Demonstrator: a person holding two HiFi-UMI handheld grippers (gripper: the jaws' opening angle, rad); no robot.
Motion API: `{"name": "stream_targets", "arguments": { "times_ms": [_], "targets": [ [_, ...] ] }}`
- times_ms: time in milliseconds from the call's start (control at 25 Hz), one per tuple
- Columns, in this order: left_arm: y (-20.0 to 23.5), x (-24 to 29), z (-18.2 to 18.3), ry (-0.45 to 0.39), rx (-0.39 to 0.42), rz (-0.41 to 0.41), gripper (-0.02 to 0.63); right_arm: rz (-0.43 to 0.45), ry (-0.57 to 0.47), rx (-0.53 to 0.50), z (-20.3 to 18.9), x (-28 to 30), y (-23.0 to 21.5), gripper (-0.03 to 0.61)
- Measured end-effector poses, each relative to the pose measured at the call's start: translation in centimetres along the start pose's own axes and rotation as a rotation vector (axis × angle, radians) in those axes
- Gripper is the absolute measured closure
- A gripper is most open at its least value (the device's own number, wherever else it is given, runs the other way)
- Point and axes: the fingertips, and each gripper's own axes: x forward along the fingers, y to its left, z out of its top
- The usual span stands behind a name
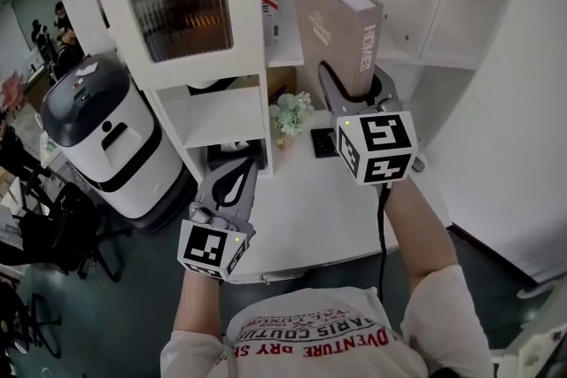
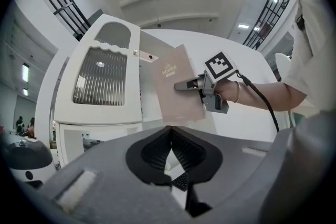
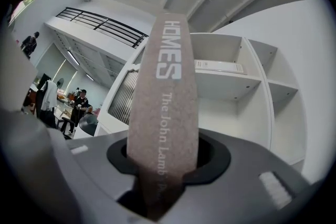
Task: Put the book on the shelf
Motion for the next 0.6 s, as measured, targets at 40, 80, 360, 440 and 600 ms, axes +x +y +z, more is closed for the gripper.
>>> {"name": "stream_targets", "arguments": {
  "times_ms": [40,80,360,440,600],
  "targets": [
    [0.2,0.0,0.0,-0.004,-0.002,-0.007,0.609,-0.013,-0.003,-0.002,0.6,0.4,-0.1,0.403],
    [0.3,0.0,0.1,-0.008,-0.002,-0.014,0.609,-0.025,-0.006,-0.002,1.2,0.8,-0.3,0.403],
    [1.1,0.6,-0.6,-0.003,-0.015,-0.040,0.609,-0.078,-0.028,-0.049,4.1,4.3,-1.7,0.403],
    [1.4,0.9,-1.1,0.002,-0.015,-0.040,0.609,-0.084,-0.030,-0.062,4.4,5.3,-2.1,0.403],
    [2.1,1.7,-1.5,0.007,-0.014,-0.024,0.609,-0.086,-0.005,-0.042,3.3,7.2,-2.9,0.403]
  ]
}}
